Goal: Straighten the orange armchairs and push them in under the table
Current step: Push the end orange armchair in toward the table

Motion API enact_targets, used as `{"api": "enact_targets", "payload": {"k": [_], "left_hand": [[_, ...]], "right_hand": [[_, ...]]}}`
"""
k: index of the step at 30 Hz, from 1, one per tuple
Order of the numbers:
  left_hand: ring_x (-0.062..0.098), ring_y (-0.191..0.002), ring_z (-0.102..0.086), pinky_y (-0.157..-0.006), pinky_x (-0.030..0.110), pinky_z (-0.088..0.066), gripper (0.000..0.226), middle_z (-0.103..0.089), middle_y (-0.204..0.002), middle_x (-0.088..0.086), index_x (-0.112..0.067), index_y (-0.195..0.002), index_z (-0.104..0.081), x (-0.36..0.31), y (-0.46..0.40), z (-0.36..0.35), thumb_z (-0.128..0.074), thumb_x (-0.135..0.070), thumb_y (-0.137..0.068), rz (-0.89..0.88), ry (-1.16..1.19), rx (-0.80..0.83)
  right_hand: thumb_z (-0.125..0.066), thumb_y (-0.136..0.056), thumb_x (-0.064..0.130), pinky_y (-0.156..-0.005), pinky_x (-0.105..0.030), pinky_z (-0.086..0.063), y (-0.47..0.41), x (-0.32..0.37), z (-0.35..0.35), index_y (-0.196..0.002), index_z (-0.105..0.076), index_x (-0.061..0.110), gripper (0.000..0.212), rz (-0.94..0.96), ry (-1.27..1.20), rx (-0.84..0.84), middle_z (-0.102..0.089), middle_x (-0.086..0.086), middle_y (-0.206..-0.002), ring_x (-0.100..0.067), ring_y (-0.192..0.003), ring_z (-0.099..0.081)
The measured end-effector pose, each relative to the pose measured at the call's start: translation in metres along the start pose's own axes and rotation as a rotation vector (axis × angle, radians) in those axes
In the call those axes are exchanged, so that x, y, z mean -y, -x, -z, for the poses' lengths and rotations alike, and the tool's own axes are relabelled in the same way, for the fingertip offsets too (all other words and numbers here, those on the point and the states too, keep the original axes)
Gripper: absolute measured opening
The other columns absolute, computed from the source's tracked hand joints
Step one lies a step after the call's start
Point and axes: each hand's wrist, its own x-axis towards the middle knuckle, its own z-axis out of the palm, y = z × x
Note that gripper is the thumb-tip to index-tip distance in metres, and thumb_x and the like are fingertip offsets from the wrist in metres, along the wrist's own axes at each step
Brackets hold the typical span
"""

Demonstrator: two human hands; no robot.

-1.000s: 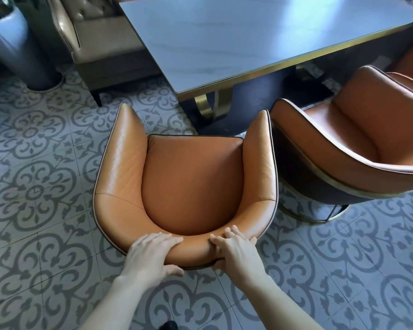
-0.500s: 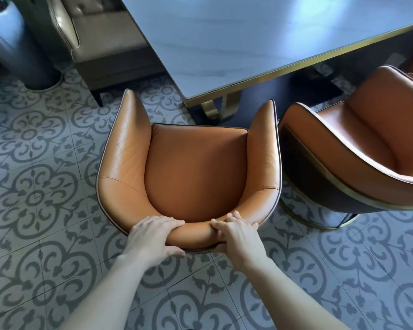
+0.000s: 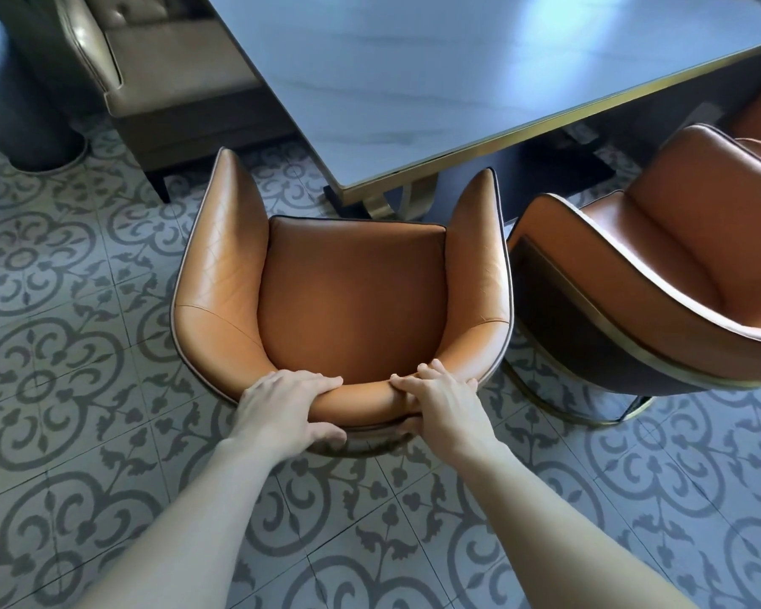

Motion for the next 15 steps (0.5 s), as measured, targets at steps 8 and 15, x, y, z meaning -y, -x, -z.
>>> {"api": "enact_targets", "payload": {"k": [8,15], "left_hand": [[0.015,-0.147,-0.028,-0.124,0.040,-0.015,0.081,-0.038,-0.159,-0.008,-0.038,-0.152,-0.035,-0.010,0.016,-0.003,-0.064,-0.069,-0.083,0.017,-0.026,0.008],[0.015,-0.130,-0.046,-0.116,0.039,-0.032,0.079,-0.053,-0.140,-0.011,-0.041,-0.145,-0.039,-0.036,0.034,0.031,-0.057,-0.079,-0.079,0.024,-0.022,0.032]], "right_hand": [[-0.060,-0.095,0.051,-0.103,-0.053,-0.042,0.026,0.012,0.008,-0.155,-0.028,0.032,0.071,0.001,0.060,-0.007,-0.038,-0.003,-0.148,-0.025,-0.144,-0.027],[-0.058,-0.084,0.075,-0.113,-0.063,-0.031,0.055,0.011,0.051,-0.152,-0.026,0.040,0.083,-0.095,0.034,0.031,-0.043,-0.001,-0.150,-0.023,-0.142,-0.036]]}}
